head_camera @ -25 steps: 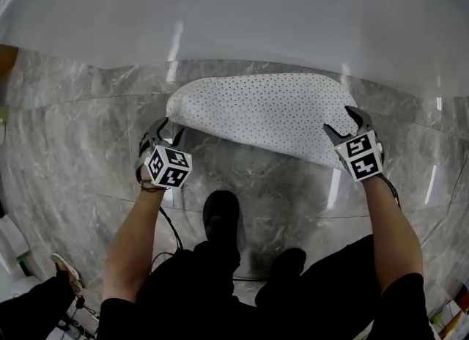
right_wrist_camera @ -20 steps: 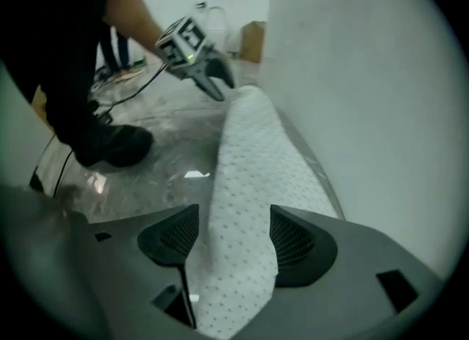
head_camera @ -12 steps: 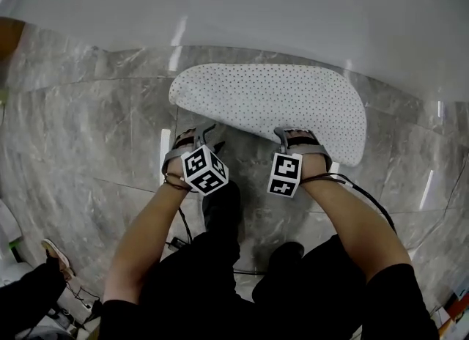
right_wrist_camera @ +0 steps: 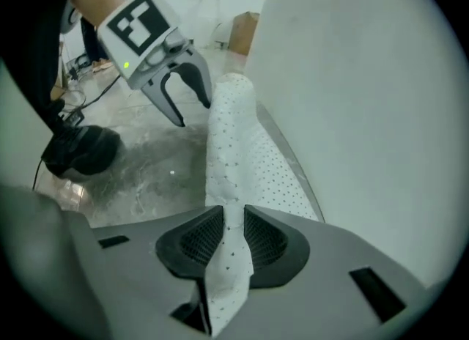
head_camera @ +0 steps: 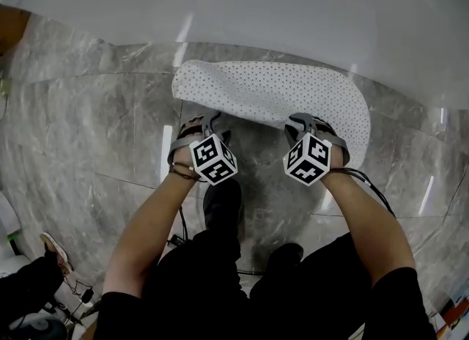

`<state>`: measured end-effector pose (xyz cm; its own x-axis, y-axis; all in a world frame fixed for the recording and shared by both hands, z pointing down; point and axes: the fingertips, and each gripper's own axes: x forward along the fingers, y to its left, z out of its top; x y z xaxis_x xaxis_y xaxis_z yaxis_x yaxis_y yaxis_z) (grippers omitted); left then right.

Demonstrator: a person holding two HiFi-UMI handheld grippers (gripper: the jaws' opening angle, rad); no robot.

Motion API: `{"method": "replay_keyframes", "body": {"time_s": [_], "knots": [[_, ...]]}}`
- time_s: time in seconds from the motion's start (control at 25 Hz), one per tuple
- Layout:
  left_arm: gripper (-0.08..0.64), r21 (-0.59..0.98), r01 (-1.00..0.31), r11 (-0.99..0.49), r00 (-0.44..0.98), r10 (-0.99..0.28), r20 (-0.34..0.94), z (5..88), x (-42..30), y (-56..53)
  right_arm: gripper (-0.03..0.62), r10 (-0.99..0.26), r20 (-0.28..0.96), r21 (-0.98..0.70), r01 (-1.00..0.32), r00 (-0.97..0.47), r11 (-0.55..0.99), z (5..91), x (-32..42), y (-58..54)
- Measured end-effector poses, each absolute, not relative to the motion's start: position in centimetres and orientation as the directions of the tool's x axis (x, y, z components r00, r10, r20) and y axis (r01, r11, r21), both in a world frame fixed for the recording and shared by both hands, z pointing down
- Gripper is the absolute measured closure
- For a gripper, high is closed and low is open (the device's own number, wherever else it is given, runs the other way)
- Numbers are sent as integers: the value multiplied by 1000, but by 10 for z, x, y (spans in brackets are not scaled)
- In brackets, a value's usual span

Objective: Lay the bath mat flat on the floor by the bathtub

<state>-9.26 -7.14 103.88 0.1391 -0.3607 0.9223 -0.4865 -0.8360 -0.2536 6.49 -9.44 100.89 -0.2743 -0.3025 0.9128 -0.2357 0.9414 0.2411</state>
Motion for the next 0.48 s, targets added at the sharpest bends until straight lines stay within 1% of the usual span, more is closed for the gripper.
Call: {"method": "replay_keyframes", "body": {"time_s": [0.12,0.24,0.32,0.48], "knots": [[318,-341,-472,-813,90,-429,899,1033,-93,-94,491,-325,888,188,-387,-325,903,991,76,-116],[314,-383,-461,-801,91,-472,877,1025,-81,-117,491,-356,868,148,-504,-346,851,981,91,-131],[314,-362,-448,-817,110,-453,885,1026,-70,-125,489,-378,861,144,-550,-340,823,979,101,-140],[314,-281,-384,-879,115,-347,931,1047,-54,-124,485,-406,857,159,-589,-316,792,978,112,-155]]}}
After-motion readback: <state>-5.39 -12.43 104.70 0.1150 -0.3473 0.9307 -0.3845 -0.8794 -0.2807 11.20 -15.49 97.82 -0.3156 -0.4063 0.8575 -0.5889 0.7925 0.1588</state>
